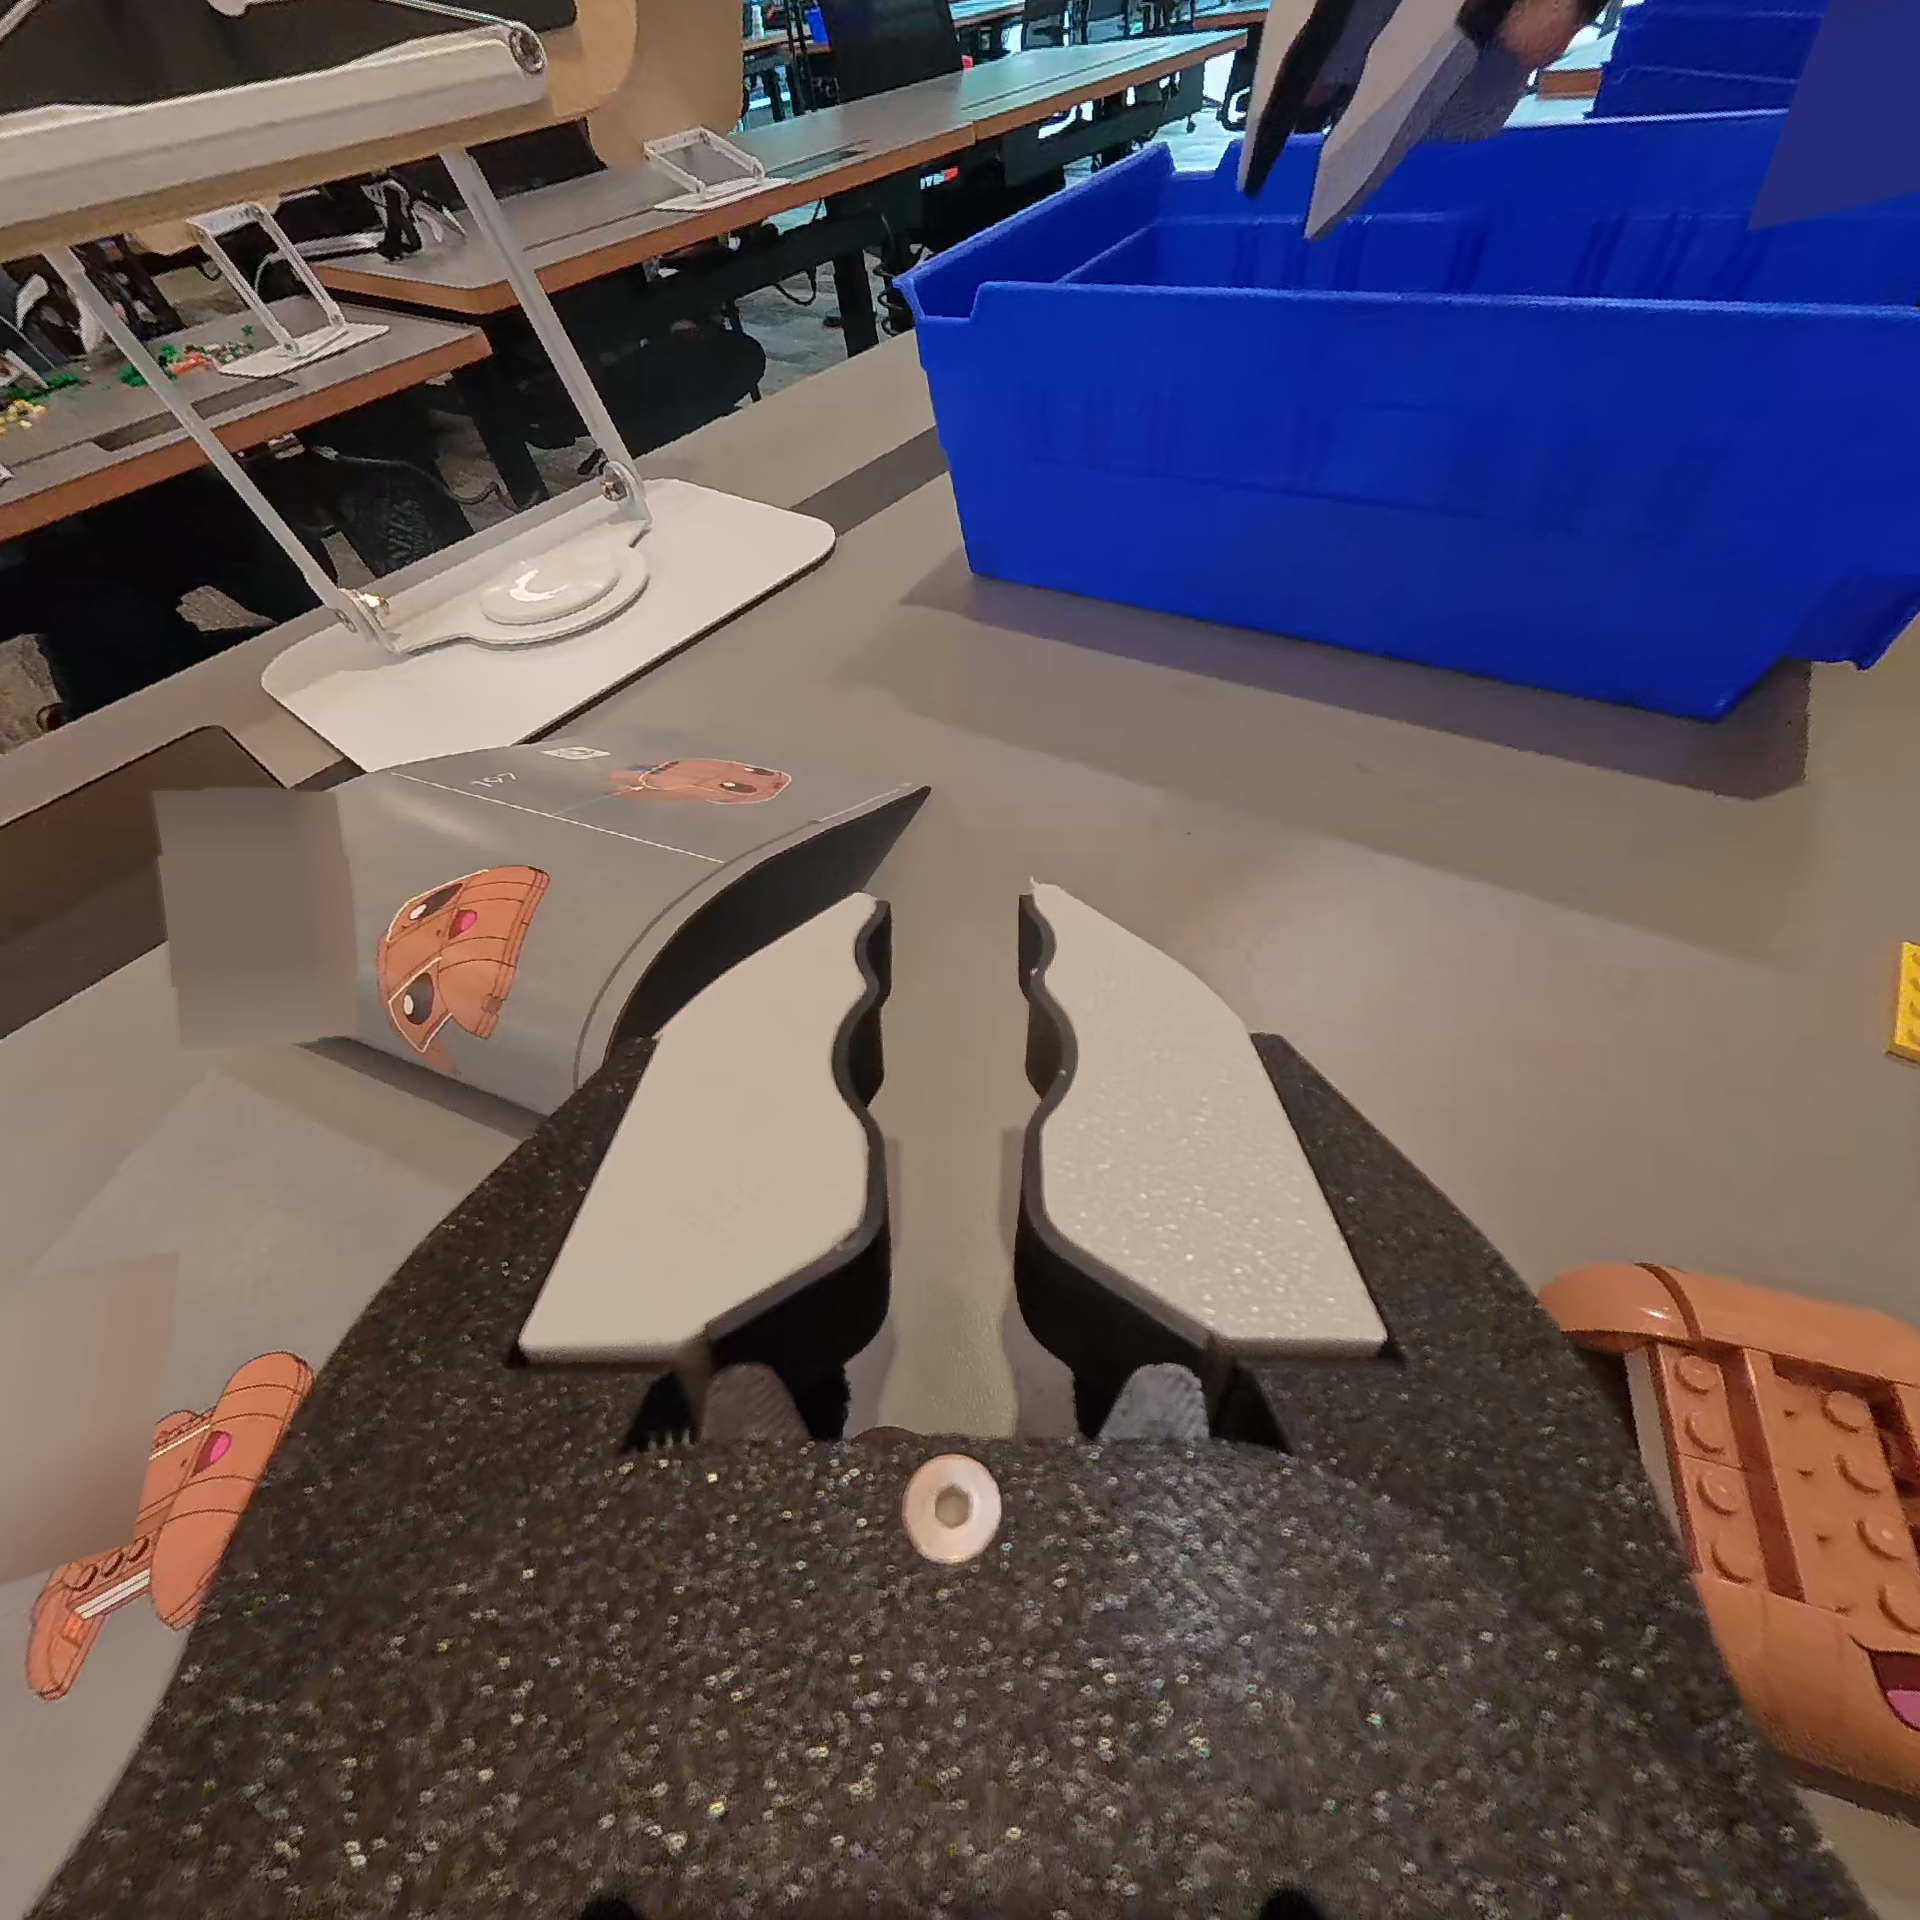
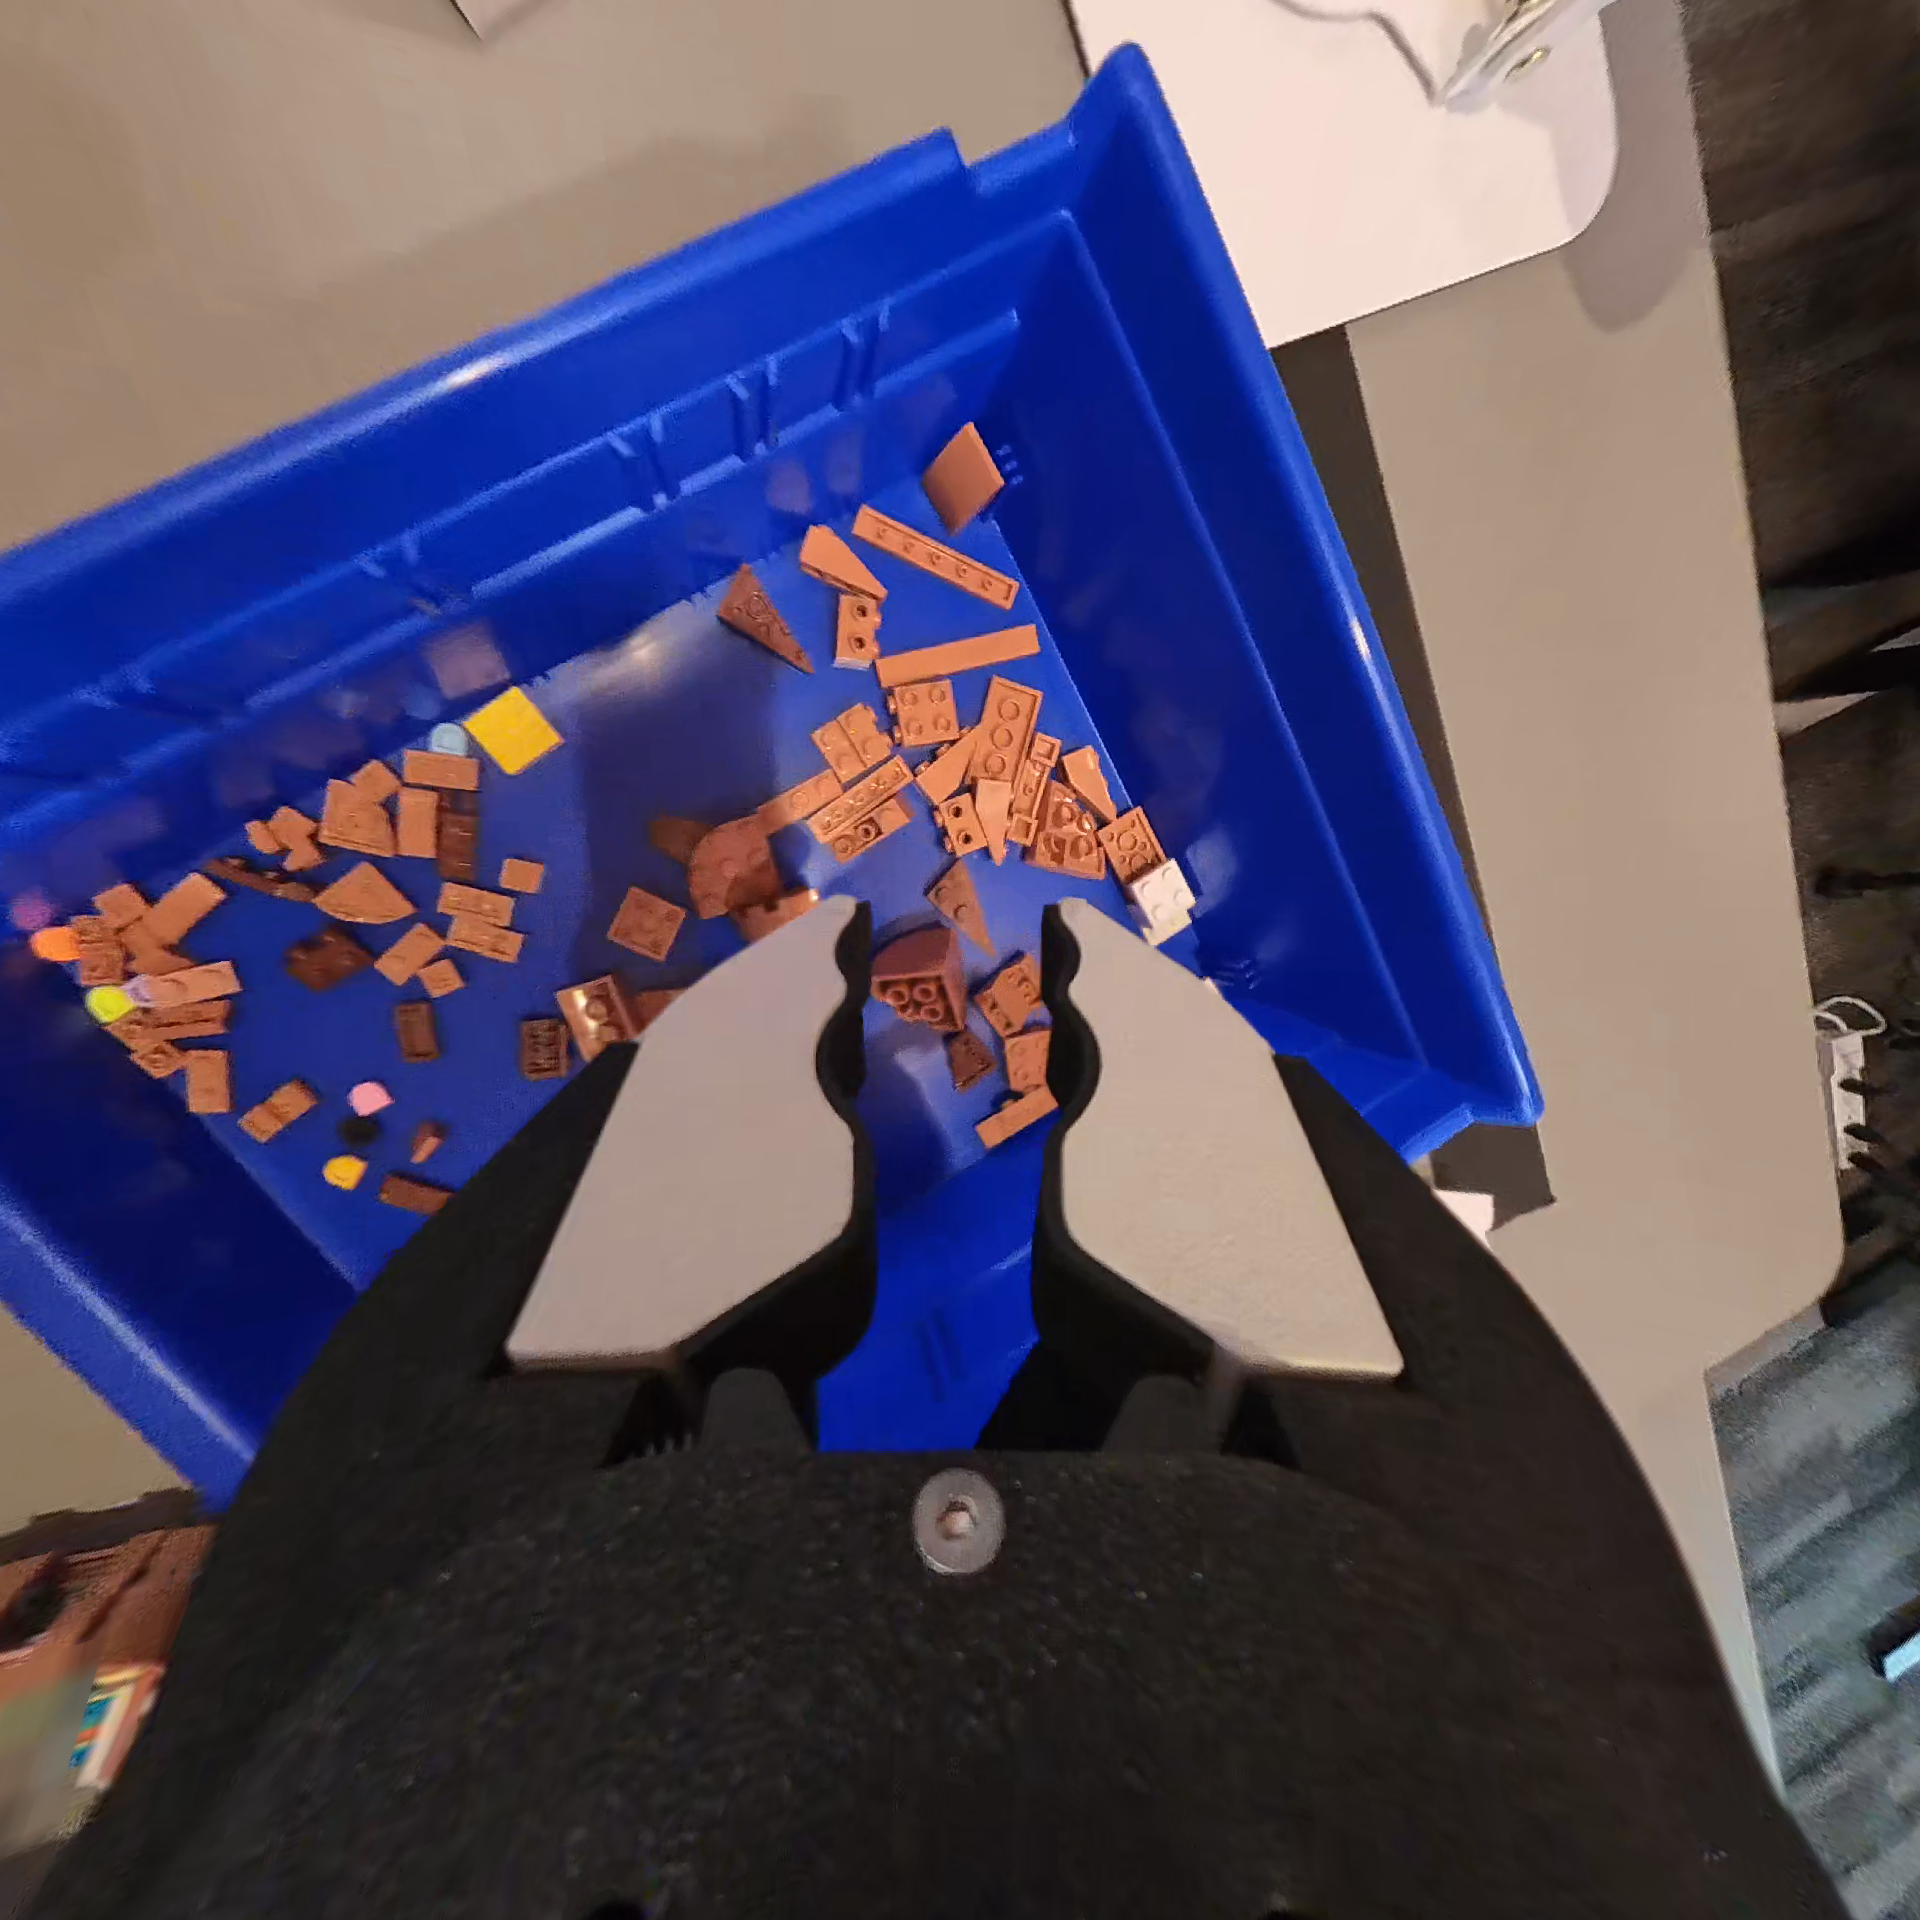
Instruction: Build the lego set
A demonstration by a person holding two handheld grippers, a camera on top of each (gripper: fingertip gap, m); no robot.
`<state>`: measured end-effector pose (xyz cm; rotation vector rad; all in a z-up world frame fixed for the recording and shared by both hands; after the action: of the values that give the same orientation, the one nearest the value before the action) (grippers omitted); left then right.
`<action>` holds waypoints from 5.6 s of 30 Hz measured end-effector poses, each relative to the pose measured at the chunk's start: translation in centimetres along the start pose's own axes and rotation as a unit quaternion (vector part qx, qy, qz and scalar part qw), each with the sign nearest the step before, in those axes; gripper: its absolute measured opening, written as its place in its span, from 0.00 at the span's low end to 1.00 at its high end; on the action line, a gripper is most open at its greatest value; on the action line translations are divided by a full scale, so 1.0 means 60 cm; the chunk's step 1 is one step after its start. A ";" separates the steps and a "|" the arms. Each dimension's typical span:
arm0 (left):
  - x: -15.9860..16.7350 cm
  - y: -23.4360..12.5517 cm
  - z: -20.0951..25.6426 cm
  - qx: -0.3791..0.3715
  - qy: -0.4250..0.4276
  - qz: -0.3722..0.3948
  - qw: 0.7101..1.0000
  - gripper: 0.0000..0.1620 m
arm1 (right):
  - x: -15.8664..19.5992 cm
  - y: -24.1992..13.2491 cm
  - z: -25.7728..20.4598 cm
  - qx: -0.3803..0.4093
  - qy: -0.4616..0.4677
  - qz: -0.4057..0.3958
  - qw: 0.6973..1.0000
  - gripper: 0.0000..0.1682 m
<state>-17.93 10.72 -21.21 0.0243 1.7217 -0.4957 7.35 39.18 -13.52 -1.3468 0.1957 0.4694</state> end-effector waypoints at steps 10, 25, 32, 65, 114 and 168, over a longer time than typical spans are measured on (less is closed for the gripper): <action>0.000 0.000 0.005 0.000 0.015 -0.001 1.000 0.14 | -0.023 0.095 0.027 -0.004 -0.007 -0.040 0.999 0.12; 0.002 0.001 0.017 0.014 0.042 -0.013 0.999 0.14 | -0.021 0.171 0.033 0.013 -0.040 -0.057 0.998 0.16; 0.003 0.002 0.019 0.014 0.045 -0.018 0.999 0.14 | -0.014 0.154 0.020 0.002 -0.051 -0.064 0.997 0.20; 0.005 0.003 0.023 0.022 0.054 -0.028 0.998 0.14 | -0.015 0.173 0.021 -0.102 0.058 -0.075 0.990 0.10; -0.071 -0.136 0.230 0.254 -0.168 0.181 0.935 0.17 | -0.089 -0.045 -0.500 -0.336 0.290 0.625 0.642 0.09; 0.032 -0.176 0.211 0.201 0.003 -0.057 0.978 0.11 | -0.004 0.079 -0.473 -0.125 0.057 0.174 0.975 0.19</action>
<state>-9.56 -3.60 -21.33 0.2192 1.6097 -0.9239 8.78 12.39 -24.01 -1.5943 0.4859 0.7306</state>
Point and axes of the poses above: each gripper's, where its closed fingertips meet, y out along the fingers, x out of its underside, z = x × y across the jaws, the point moved 8 cm from there along -y, back along the fingers, and after that the axes turned 1 degree about y, right-handed, at the moved point
